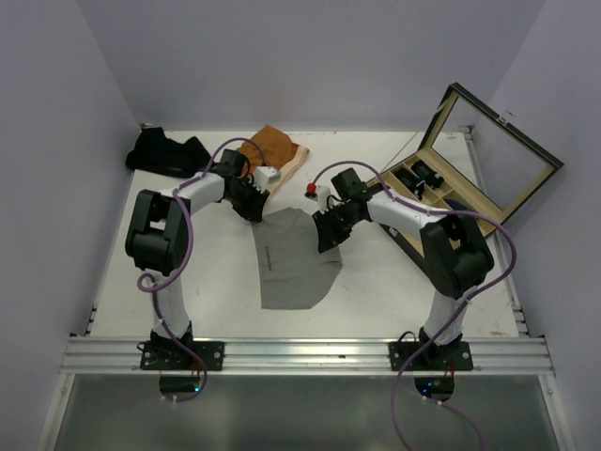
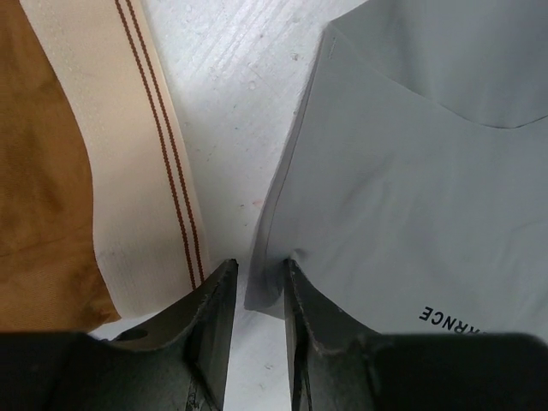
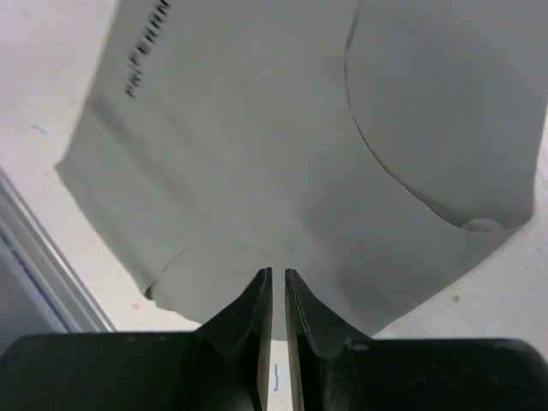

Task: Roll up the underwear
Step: Fold the underwear

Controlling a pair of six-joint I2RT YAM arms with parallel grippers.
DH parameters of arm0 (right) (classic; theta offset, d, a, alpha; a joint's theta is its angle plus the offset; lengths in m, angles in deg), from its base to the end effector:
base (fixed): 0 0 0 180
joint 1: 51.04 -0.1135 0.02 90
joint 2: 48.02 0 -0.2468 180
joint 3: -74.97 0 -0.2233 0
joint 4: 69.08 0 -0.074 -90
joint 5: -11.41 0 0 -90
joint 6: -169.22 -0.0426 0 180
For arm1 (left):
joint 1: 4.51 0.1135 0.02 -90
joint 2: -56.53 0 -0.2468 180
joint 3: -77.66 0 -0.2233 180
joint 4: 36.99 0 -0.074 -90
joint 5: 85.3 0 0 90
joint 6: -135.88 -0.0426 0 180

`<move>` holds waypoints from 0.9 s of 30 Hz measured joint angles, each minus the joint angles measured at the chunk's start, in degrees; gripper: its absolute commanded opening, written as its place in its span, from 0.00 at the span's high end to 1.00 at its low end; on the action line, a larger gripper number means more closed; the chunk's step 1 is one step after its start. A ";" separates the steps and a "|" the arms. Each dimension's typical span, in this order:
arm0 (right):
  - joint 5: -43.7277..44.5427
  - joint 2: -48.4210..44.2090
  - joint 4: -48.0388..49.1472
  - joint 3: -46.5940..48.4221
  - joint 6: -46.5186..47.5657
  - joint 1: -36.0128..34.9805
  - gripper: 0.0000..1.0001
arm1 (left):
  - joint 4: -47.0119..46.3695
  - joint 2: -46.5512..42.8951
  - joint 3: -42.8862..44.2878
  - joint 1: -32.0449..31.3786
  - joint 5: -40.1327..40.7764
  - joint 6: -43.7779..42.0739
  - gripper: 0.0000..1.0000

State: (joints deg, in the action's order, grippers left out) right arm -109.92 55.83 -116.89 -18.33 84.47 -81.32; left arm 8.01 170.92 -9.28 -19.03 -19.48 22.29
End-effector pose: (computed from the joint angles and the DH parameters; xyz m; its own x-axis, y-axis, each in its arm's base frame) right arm 0.2817 0.1901 0.1873 -0.7223 -0.5123 -0.4646 -0.6897 0.5823 0.4304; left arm 0.3589 -0.1110 0.1537 -0.6573 0.5474 -0.5180 0.7103 0.6796 -0.1831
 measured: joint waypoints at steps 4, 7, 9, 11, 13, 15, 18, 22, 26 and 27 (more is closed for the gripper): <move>3.50 3.76 0.35 -2.19 0.33 -0.68 0.90 | 0.11 -0.20 -0.02 0.11 0.61 0.00 0.65; 3.63 4.15 -0.02 -4.85 0.15 -0.83 0.92 | 0.26 -0.55 -0.31 0.55 0.96 0.00 0.64; 3.10 4.09 0.15 -5.11 0.07 -0.83 0.92 | 0.48 -0.81 -0.63 0.94 1.18 0.00 0.64; 1.99 3.74 0.52 -5.79 -0.07 -0.94 0.91 | 0.57 -0.96 -0.85 1.49 1.29 -0.02 0.64; 0.33 3.28 0.39 -6.82 -0.39 -1.77 0.86 | 0.83 -1.05 -0.90 2.03 1.27 -0.02 0.65; -1.57 2.93 -0.17 -7.41 -0.85 -3.43 0.83 | 1.07 -1.07 -0.90 2.40 0.79 -0.09 0.65; -4.57 1.68 -0.68 -7.19 -1.22 -5.14 0.78 | 1.64 -1.05 -0.90 2.54 -0.72 -0.17 0.65; -6.91 0.39 -1.20 -1.64 -1.42 -3.21 0.76 | 2.05 -1.05 -0.90 2.54 -3.52 -0.17 0.64; -7.39 2.03 -0.37 8.79 -1.77 1.36 0.71 | 1.88 -1.07 -0.90 2.54 -5.51 -0.02 0.64; -7.26 3.23 0.11 11.63 -1.77 2.34 0.66 | 1.77 -1.05 -0.90 2.54 -5.79 0.02 0.64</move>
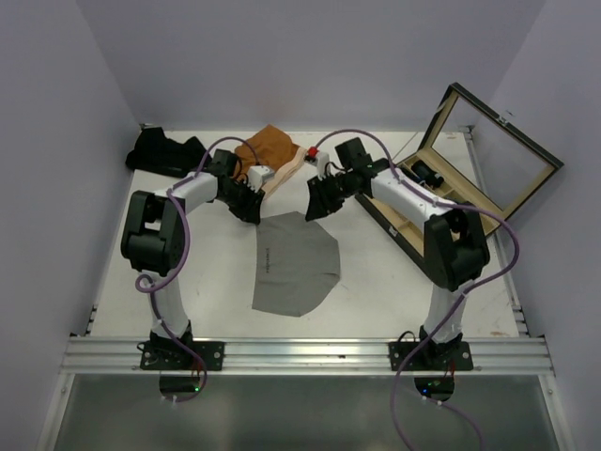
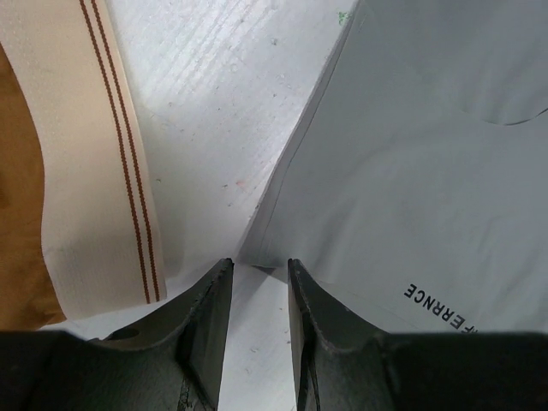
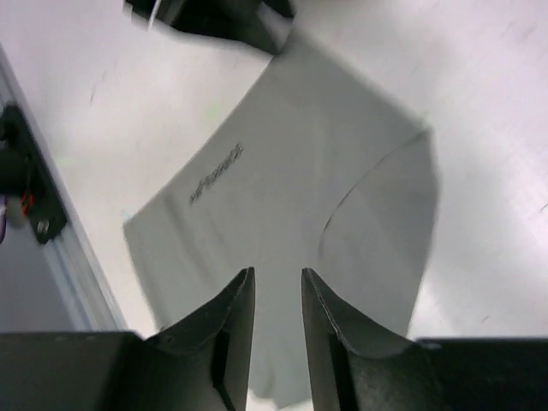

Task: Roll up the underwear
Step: Fold the underwear

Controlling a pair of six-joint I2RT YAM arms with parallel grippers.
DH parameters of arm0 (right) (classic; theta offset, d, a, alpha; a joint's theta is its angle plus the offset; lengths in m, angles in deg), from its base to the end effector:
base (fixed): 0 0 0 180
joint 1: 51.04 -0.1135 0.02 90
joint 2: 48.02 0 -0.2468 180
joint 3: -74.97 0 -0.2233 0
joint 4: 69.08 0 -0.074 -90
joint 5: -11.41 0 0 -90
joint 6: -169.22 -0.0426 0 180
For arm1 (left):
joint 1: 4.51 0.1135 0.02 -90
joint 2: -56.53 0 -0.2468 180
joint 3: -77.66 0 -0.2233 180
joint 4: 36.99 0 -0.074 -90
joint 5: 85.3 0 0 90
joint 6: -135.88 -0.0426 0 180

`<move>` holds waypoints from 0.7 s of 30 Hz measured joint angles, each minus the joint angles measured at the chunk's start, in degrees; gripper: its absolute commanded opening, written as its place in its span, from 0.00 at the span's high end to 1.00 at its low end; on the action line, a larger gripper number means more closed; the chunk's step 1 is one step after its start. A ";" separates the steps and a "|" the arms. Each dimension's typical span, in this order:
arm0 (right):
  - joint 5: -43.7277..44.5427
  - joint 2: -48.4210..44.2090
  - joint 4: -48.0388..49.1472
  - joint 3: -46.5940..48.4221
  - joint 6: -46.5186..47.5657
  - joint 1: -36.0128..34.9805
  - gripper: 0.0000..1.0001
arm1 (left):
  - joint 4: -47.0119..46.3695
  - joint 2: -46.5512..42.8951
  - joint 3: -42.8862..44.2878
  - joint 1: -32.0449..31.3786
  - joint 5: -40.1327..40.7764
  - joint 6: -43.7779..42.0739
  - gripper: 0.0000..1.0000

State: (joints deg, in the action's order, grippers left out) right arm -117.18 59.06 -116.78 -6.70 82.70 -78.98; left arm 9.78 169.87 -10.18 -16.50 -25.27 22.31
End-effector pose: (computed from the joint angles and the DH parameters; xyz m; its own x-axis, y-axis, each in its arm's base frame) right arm 0.3166 0.1980 0.2260 -0.6942 -0.4219 -0.5832 -0.7142 0.5043 0.4853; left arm 0.3552 -0.0972 0.1566 -0.6857 0.4997 -0.5292 0.6956 0.6640 -0.2743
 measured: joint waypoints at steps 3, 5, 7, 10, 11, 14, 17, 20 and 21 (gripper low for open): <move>0.48 5.73 0.68 8.09 0.15 1.66 0.58 | -0.59 0.00 0.00 0.00 -0.31 0.50 0.65; 0.66 10.29 0.87 12.55 0.15 1.75 0.53 | -1.01 0.00 0.00 0.00 -0.31 0.70 0.66; 1.29 15.04 1.18 15.80 0.20 1.42 0.52 | -1.62 0.00 -0.13 0.00 -0.31 1.03 0.66; 2.08 20.24 1.33 17.94 0.48 1.16 0.54 | -2.19 0.00 -0.70 0.00 -0.35 1.68 0.67; 2.36 21.59 1.38 18.29 0.63 1.01 0.55 | -2.38 0.00 -0.96 0.00 -0.39 1.81 0.67; 3.72 24.04 1.46 18.49 0.81 0.85 0.59 | -2.89 0.00 -1.64 0.00 -0.50 2.08 0.67; 4.72 24.41 3.17 18.60 0.61 0.85 0.61 | -3.76 -0.22 -2.27 0.00 -0.94 2.23 0.67; 6.36 24.41 6.34 18.10 0.50 0.85 0.62 | -4.61 -0.61 -3.10 0.00 -1.14 2.58 0.67; 6.60 24.41 6.93 18.03 0.37 0.85 0.62 | -4.87 -0.76 -3.34 0.00 -1.14 2.64 0.67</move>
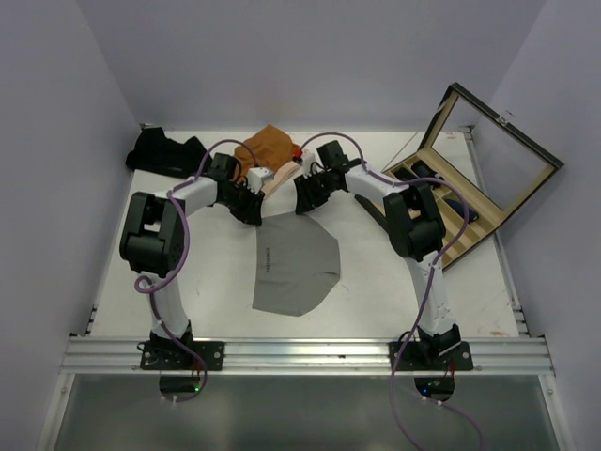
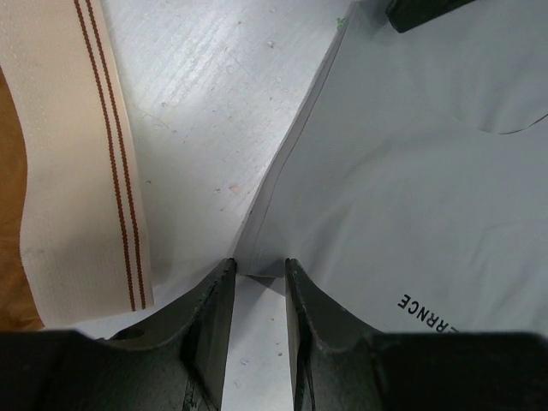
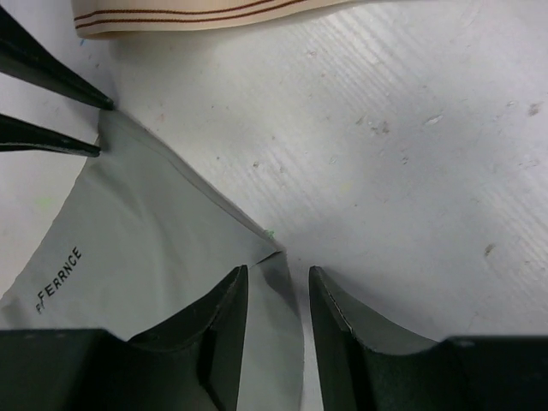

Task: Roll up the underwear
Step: Fold the underwear

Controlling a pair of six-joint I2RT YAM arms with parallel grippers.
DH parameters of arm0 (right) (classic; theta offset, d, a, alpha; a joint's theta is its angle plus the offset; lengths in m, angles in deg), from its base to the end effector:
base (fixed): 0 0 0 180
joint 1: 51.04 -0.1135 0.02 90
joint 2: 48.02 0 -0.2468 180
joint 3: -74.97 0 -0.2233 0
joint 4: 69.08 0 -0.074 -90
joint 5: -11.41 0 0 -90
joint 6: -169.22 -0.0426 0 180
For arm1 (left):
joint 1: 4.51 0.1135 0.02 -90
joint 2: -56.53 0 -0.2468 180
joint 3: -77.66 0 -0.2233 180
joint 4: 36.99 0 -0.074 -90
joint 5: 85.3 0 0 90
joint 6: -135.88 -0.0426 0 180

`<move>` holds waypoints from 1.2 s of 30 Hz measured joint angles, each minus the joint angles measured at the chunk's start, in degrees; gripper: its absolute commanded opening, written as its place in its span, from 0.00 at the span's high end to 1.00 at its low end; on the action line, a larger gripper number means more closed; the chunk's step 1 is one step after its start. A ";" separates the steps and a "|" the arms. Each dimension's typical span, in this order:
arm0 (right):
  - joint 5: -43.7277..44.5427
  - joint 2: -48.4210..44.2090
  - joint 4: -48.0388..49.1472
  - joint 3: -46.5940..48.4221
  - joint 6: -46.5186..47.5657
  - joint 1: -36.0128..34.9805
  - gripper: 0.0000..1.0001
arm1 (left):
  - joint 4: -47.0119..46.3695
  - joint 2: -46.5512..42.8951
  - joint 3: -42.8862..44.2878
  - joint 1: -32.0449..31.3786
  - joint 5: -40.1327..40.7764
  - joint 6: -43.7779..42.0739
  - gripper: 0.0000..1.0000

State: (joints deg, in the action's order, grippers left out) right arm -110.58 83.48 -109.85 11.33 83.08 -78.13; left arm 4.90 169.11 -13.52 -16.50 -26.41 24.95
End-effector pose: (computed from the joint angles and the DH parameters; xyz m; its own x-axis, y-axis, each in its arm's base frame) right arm 0.4000 0.2299 0.1488 -0.6918 -0.4180 -0.5888 -0.6988 0.5931 0.4000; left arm 0.3522 -0.0973 0.1508 -0.6944 0.4601 -0.5533 0.6791 0.6733 -0.2924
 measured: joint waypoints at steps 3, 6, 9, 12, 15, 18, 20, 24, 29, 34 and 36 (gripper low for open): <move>1.40 0.00 1.25 0.00 0.04 -0.11 0.61 | -0.46 -0.20 -0.42 0.00 -0.11 0.44 0.67; 2.29 0.00 2.08 0.00 0.42 -0.35 0.61 | -0.61 -0.22 -0.50 0.00 -0.20 0.55 0.67; 2.54 0.00 2.58 0.00 1.86 -1.03 0.62 | -0.61 -0.22 -0.50 0.00 -0.20 0.66 0.67; 2.56 0.02 2.40 0.00 3.76 -2.21 0.64 | -0.61 -0.22 -0.50 0.00 -0.20 0.66 0.67; 2.71 0.02 2.54 -0.33 5.70 -3.28 0.69 | -0.61 -0.22 -0.50 0.00 -0.20 0.66 0.67; 2.75 0.00 2.89 -0.66 7.67 -3.98 0.77 | -0.61 -0.22 -0.52 0.00 -0.20 0.63 0.69; 2.89 0.00 3.13 -0.85 8.52 -4.02 0.84 | -0.63 -0.22 -0.55 0.00 -0.17 0.66 0.70; 3.06 0.00 3.41 -1.01 9.64 -3.96 0.92 | -0.66 -0.22 -0.61 0.00 -0.15 0.70 0.79; 3.02 0.00 3.52 -1.09 10.19 -3.91 0.96 | -0.59 -0.15 -0.61 0.00 0.02 0.92 0.88; 2.84 0.00 3.45 -1.07 10.45 -3.89 0.98 | -0.83 -0.04 -0.59 0.00 -0.22 2.10 0.71; 2.75 0.00 3.41 -1.05 10.56 -3.89 0.98 | -1.18 -0.04 -0.44 -0.02 -0.17 2.51 0.70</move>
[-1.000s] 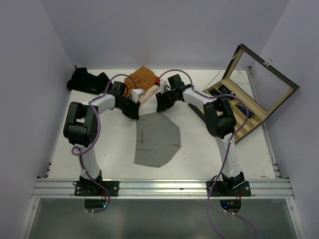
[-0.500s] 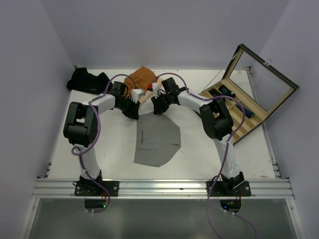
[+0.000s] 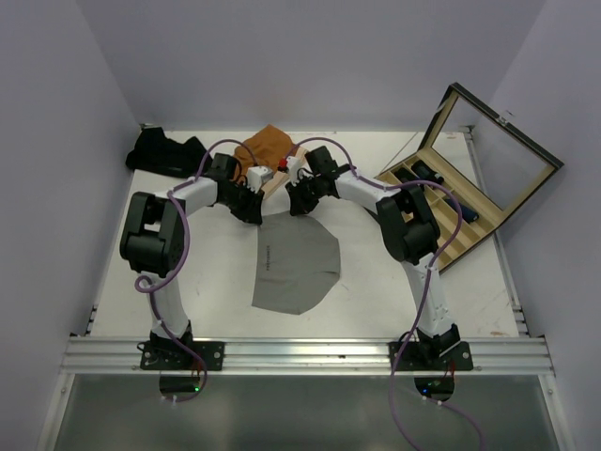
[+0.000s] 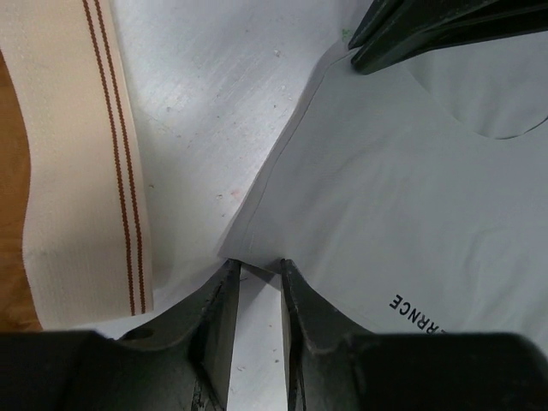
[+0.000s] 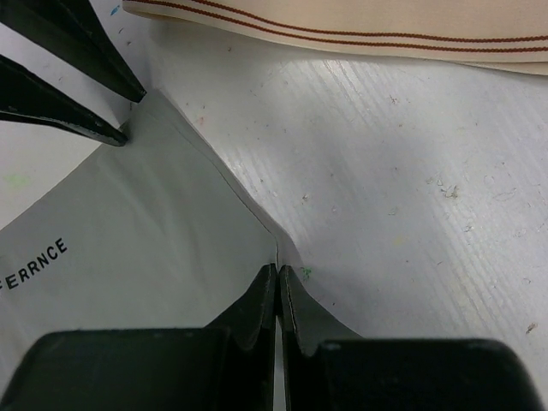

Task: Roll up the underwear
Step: Fold the underwear

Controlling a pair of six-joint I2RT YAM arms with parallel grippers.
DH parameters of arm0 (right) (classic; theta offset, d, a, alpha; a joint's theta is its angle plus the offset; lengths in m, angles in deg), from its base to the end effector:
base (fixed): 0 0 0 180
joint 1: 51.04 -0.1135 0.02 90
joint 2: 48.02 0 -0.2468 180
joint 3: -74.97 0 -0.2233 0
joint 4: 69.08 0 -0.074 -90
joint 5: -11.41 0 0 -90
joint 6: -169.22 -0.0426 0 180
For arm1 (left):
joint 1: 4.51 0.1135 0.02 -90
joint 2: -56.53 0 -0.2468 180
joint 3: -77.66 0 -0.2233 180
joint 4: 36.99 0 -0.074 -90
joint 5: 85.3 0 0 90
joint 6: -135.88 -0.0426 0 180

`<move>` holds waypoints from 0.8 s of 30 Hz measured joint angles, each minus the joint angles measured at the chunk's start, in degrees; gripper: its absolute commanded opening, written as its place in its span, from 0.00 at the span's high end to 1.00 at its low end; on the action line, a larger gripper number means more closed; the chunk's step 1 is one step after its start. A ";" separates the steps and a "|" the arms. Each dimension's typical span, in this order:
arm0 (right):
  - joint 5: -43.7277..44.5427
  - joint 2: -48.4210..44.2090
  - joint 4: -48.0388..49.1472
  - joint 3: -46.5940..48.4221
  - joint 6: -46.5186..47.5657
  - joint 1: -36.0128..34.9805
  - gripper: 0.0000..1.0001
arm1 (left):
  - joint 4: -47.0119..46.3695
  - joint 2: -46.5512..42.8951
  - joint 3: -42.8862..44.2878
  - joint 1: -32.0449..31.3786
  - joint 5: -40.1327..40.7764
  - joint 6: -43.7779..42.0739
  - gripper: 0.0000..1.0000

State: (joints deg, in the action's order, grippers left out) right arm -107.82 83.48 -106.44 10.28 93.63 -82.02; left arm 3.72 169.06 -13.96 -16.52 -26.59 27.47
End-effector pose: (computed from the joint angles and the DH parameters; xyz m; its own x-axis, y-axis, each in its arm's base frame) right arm 0.3871 0.2567 0.1467 -0.4942 -0.5500 -0.6732 -0.8476 0.4770 0.2326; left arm 0.3526 -0.0976 0.1502 -0.7158 0.4282 -0.5516 0.6531 0.6900 -0.3119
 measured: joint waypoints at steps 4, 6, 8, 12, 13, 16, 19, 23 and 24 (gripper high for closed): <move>-0.15 0.00 -0.04 0.00 0.04 0.04 0.98 | -0.28 0.50 0.68 0.00 0.28 0.83 0.71; -0.24 0.00 -0.04 0.00 0.04 0.04 0.99 | -0.37 1.11 1.46 0.00 0.24 1.01 0.72; -0.24 0.00 -0.13 0.02 0.04 0.07 0.99 | -0.48 1.81 2.25 -0.13 0.22 1.27 0.74; -0.22 0.15 -1.14 0.68 -0.04 0.20 1.00 | -0.76 2.99 3.63 -0.46 0.17 1.44 0.88; -0.22 0.24 -1.33 0.87 -0.11 0.24 1.00 | -0.87 3.23 3.80 -0.55 0.15 1.51 0.92; -0.13 0.44 -1.60 1.27 -0.28 0.31 1.00 | -1.11 3.52 4.00 -0.70 0.02 1.42 1.00; 0.22 0.57 -1.88 1.64 -0.44 0.59 1.00 | -1.27 3.52 4.00 -0.76 0.04 1.46 1.00; 0.42 1.16 -2.91 3.41 -1.29 1.68 1.00 | -2.34 3.52 4.00 -0.79 0.83 2.36 1.00; 0.42 1.38 -3.02 4.24 -1.55 2.08 1.00 | -2.75 3.52 4.00 -0.79 1.07 2.51 1.00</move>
State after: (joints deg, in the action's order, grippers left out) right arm -107.41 84.86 -109.46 14.52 92.08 -79.94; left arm 0.97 172.58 -9.96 -17.31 -25.52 29.98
